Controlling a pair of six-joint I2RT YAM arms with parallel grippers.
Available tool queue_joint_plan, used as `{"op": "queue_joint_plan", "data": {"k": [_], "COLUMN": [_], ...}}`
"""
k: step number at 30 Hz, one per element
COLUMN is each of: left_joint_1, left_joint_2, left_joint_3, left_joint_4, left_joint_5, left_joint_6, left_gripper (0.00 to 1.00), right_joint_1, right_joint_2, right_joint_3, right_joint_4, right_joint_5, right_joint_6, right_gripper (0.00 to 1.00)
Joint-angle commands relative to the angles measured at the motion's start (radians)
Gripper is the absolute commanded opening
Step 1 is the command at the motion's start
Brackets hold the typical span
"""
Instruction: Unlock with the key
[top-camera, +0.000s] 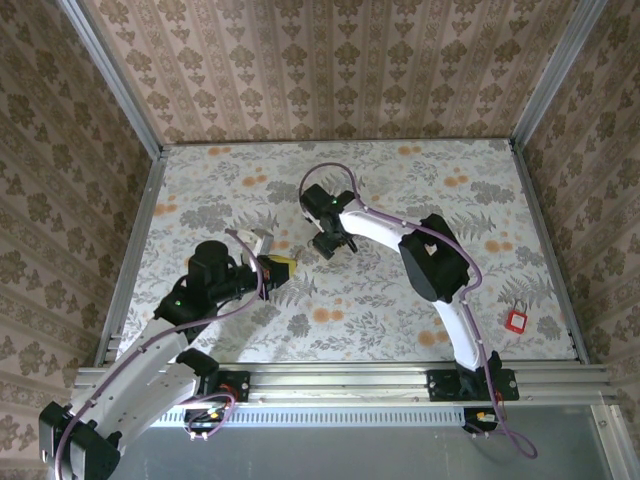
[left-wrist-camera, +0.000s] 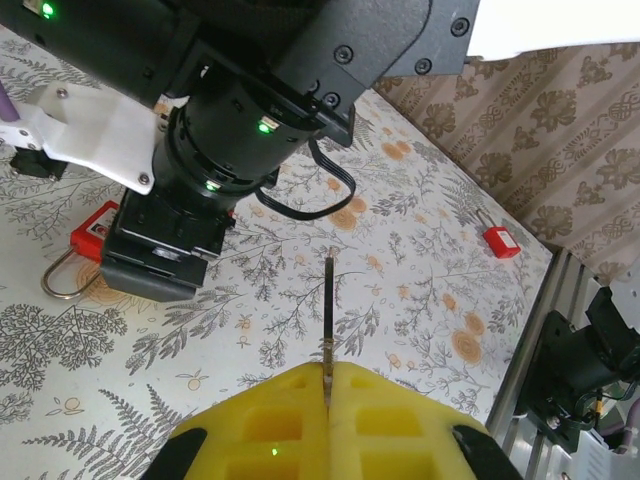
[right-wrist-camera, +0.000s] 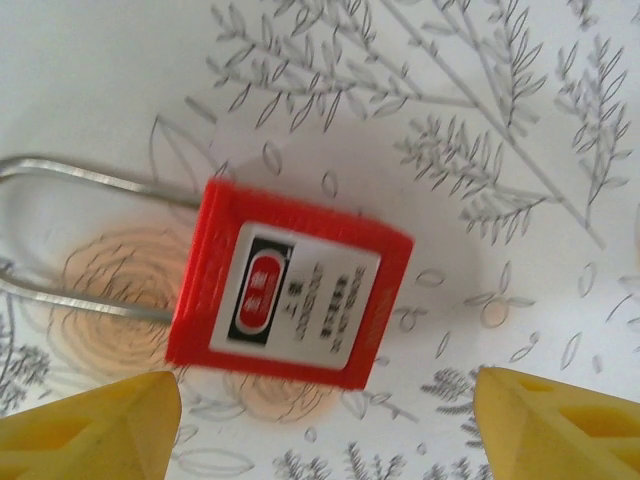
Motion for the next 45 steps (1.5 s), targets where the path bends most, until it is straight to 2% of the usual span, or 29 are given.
{"op": "queue_joint_plan", "data": {"k": [1, 6, 16, 22, 28, 36, 40, 45], "left_joint_1": [0.011, 0.015, 0.017, 0.017, 0.017, 0.017, 0.015, 0.015], "left_joint_2": [-0.005, 0.007, 0.037, 0.047, 0.052, 0.054, 0.061, 0.060], "left_joint_3": [0.008, 0.005, 0.018, 0.021, 0.023, 0.018, 0.018, 0.020], "left_joint_4": [-0.004, 0.004, 0.017, 0.019, 0.026, 0.037, 0.044, 0.043], "left_joint_5": [-0.006, -0.005, 0.002, 0.009, 0.012, 0.016, 0.019, 0.020], "left_joint_6": [-0.019, -0.025, -0.030, -0.033, -0.038, -0.043, -0.046, -0.048], "left_gripper": [0.00, 0.00, 0.00, 0.00, 0.00, 0.00, 0.00, 0.00], "right_joint_1": [-0.006, -0.021, -0.071, -0.097, -0.117, -0.135, -0.135, -0.135], "right_joint_2": [0.062, 0.127, 0.233, 0.264, 0.271, 0.299, 0.327, 0.378], "right_joint_3": [0.063, 0.167, 0.372, 0.426, 0.429, 0.452, 0.500, 0.582], "right_joint_4": [-0.055, -0.097, -0.202, -0.239, -0.240, -0.253, -0.274, -0.321], "right_joint_5": [0.063, 0.046, -0.095, -0.182, -0.248, -0.271, -0.275, -0.280], "right_joint_6": [-0.056, -0.076, -0.091, -0.086, -0.065, -0.066, -0.073, -0.084], "right_gripper": [0.78, 0.78, 0.77, 0.73, 0.65, 0.64, 0.66, 0.63]}}
